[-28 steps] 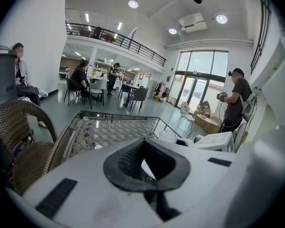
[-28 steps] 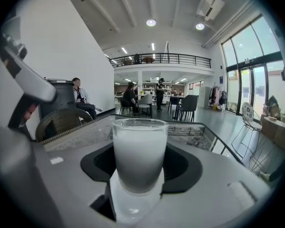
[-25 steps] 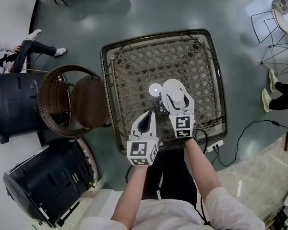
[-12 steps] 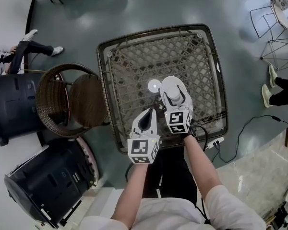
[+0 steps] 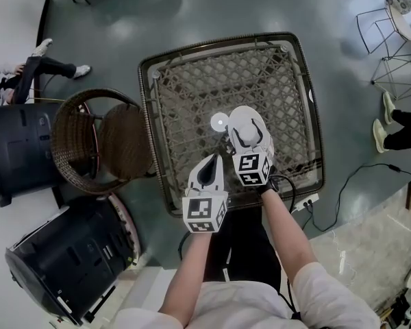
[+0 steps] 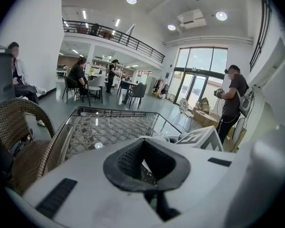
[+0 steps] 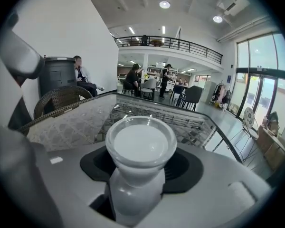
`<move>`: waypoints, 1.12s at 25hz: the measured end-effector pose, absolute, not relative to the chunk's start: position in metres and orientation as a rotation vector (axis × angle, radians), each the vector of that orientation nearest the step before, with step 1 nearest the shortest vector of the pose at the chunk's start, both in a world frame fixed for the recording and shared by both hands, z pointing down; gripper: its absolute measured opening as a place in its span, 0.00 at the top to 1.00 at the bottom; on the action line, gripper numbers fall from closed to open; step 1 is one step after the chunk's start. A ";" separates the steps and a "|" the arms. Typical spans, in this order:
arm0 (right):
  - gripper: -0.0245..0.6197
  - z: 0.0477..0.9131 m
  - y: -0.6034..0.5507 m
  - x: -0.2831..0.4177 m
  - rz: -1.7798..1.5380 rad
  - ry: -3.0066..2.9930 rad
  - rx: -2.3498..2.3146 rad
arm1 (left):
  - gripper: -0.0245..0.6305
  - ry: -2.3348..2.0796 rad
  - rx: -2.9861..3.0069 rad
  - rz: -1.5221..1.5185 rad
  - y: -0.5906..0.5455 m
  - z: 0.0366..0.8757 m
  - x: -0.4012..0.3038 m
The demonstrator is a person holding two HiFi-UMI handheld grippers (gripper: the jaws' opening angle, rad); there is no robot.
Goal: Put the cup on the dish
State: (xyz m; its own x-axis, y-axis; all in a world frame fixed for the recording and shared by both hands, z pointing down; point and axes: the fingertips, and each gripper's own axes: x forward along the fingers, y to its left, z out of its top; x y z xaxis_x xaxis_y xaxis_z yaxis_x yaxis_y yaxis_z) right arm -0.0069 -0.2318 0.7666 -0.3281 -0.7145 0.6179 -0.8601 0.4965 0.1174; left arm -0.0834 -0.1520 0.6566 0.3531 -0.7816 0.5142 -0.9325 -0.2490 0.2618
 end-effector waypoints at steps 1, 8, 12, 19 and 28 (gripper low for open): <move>0.55 0.767 -0.232 -0.006 0.324 -2.129 1.293 | 0.96 -1.488 2.096 0.380 -0.152 0.656 -0.084; 0.25 0.764 -0.234 -0.009 0.481 -2.173 1.291 | 0.96 -1.500 2.089 0.379 -0.151 0.651 -0.087; 0.24 0.750 -0.225 -0.005 0.524 -2.194 1.304 | 0.96 -1.515 2.088 0.365 -0.152 0.643 -0.090; 0.42 0.688 -0.202 0.019 0.530 -2.216 1.405 | 0.96 -1.535 2.126 0.324 -0.154 0.609 -0.093; 0.73 0.561 -0.168 0.025 0.337 -2.313 1.558 | 0.96 -1.533 2.265 0.220 -0.145 0.530 -0.079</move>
State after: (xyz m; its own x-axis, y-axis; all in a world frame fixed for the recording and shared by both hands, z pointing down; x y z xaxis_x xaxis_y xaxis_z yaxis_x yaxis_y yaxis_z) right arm 0.0248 -0.1678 0.5611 -0.3468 -0.8492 0.3983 -0.9275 0.3736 -0.0110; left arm -0.0793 -0.1445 0.5300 0.3878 -0.8551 0.3440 -0.9174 -0.3220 0.2339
